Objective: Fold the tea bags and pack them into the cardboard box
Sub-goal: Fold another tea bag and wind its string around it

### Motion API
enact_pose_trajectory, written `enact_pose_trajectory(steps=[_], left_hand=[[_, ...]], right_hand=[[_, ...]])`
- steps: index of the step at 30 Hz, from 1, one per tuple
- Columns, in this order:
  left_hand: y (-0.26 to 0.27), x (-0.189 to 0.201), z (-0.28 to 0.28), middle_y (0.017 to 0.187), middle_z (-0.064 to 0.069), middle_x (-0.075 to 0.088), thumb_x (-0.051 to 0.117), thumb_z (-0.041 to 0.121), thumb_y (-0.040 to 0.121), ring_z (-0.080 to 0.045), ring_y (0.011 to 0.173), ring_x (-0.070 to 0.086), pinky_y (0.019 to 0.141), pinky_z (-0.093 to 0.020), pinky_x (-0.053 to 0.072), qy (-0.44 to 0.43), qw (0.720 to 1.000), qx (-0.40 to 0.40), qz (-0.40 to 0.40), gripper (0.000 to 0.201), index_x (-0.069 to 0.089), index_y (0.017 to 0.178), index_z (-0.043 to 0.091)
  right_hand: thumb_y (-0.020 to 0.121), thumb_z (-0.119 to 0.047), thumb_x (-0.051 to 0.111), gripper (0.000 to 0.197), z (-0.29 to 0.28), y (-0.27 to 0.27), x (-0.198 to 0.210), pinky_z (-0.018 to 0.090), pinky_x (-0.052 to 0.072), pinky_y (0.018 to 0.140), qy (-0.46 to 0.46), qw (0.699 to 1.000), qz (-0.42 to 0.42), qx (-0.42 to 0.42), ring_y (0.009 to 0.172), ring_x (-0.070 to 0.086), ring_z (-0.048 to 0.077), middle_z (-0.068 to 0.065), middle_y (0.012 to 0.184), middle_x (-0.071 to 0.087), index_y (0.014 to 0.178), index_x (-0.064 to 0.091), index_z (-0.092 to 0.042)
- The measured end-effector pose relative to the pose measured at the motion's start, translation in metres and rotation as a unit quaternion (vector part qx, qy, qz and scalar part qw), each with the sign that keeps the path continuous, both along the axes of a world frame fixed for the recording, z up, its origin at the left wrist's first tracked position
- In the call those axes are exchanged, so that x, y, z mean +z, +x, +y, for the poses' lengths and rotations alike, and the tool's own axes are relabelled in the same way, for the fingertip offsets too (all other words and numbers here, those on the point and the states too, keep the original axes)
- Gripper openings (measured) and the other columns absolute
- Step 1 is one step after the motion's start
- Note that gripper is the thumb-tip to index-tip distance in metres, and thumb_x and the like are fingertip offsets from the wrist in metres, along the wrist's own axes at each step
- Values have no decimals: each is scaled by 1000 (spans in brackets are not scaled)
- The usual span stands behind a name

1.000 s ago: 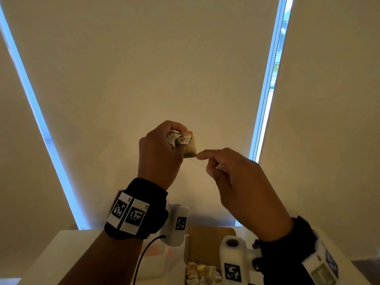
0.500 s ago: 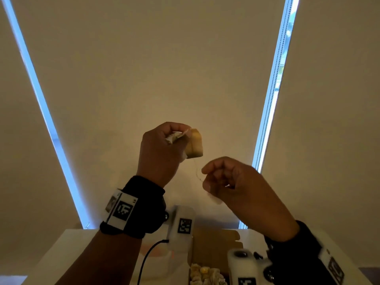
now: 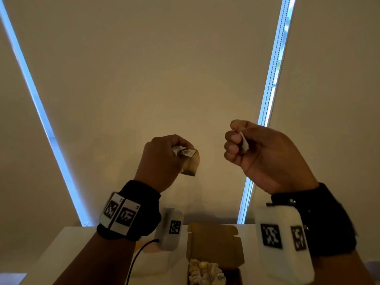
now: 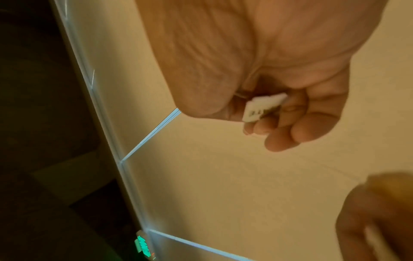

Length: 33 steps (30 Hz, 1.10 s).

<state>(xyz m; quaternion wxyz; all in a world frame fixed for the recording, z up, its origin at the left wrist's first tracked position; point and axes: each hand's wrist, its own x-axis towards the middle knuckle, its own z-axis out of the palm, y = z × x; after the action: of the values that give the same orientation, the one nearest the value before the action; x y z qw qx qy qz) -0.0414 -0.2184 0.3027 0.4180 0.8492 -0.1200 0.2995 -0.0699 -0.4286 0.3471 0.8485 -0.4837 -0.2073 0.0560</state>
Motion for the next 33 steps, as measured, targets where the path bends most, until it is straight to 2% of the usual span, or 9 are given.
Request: enact_pose_trajectory(steps=[3, 7, 11, 20, 24, 27, 30, 32, 33], left_hand=[[7, -1, 0, 79, 17, 72, 73, 12, 87, 2, 76, 65, 58, -7, 46, -21, 999, 33, -23, 14, 77, 84, 24], [14, 2, -3, 68, 13, 72, 72, 12, 89, -5, 62, 67, 54, -21, 51, -136, 991, 4, -9, 11, 78, 86, 20], [10, 16, -12, 47, 14, 55, 68, 16, 94, -6, 38, 44, 40, -19, 36, -233, 972, -21, 14, 11, 78, 88, 15], [-3, 36, -12, 52, -6, 38, 63, 25, 99, -21, 52, 34, 43, -20, 29, -303, 940, -147, 57, 17, 71, 97, 10], [-14, 40, -12, 48, -2, 37, 58, 21, 102, -17, 45, 33, 37, -17, 28, -287, 926, -224, 97, 20, 68, 103, 3], [-18, 39, -8, 54, -7, 41, 60, 20, 101, -15, 45, 34, 37, -17, 28, -264, 924, -250, 119, 28, 67, 107, -6], [-19, 35, -4, 64, -14, 62, 65, 25, 98, -20, 48, 46, 47, -23, 40, -182, 945, -245, 115, 19, 73, 100, 8], [-20, 32, -2, 75, -27, 62, 67, 27, 97, -23, 50, 45, 48, -27, 39, -120, 961, -219, 118, 12, 75, 92, 19], [-21, 31, -1, 71, -24, 62, 66, 25, 97, -21, 49, 43, 45, -25, 36, -87, 969, -199, 119, 13, 75, 90, 21]], right_hand=[[94, -9, 49, 13, 8, -21, -9, 25, 47, 54, -24, 997, -55, 38, 54, 51, 15, 4, 68, 51, 101, 60, -6], [87, -13, 56, 24, 18, -31, -35, 26, 46, 53, -92, 990, -52, 93, 56, 51, 18, 6, 69, 55, 111, 57, -9], [99, -12, 56, 24, 23, -23, -63, 26, 45, 60, -197, 976, -36, 89, 59, 50, 17, 4, 72, 59, 120, 47, -8], [103, -17, 55, 11, 22, 7, -81, 30, 42, 63, -321, 945, -64, 1, 60, 49, 17, 5, 74, 63, 110, 63, -13], [99, -21, 61, 18, 22, 20, -78, 29, 43, 62, -285, 956, -63, -27, 61, 51, 17, 5, 75, 63, 105, 69, -7], [99, -12, 60, 12, 17, 34, -67, 27, 43, 62, -231, 971, -53, -41, 61, 52, 14, 4, 74, 62, 100, 69, -6], [99, -3, 54, 13, 10, 45, -48, 26, 42, 63, -218, 973, -64, -50, 60, 53, 12, 2, 71, 63, 102, 67, -3], [99, -5, 57, 13, 7, 49, -34, 25, 43, 63, -219, 971, -68, -63, 61, 53, 11, 1, 71, 64, 106, 67, -2], [98, -8, 60, 13, 6, 51, -27, 25, 44, 63, -219, 971, -67, -70, 63, 53, 12, 1, 73, 65, 106, 69, -4]])
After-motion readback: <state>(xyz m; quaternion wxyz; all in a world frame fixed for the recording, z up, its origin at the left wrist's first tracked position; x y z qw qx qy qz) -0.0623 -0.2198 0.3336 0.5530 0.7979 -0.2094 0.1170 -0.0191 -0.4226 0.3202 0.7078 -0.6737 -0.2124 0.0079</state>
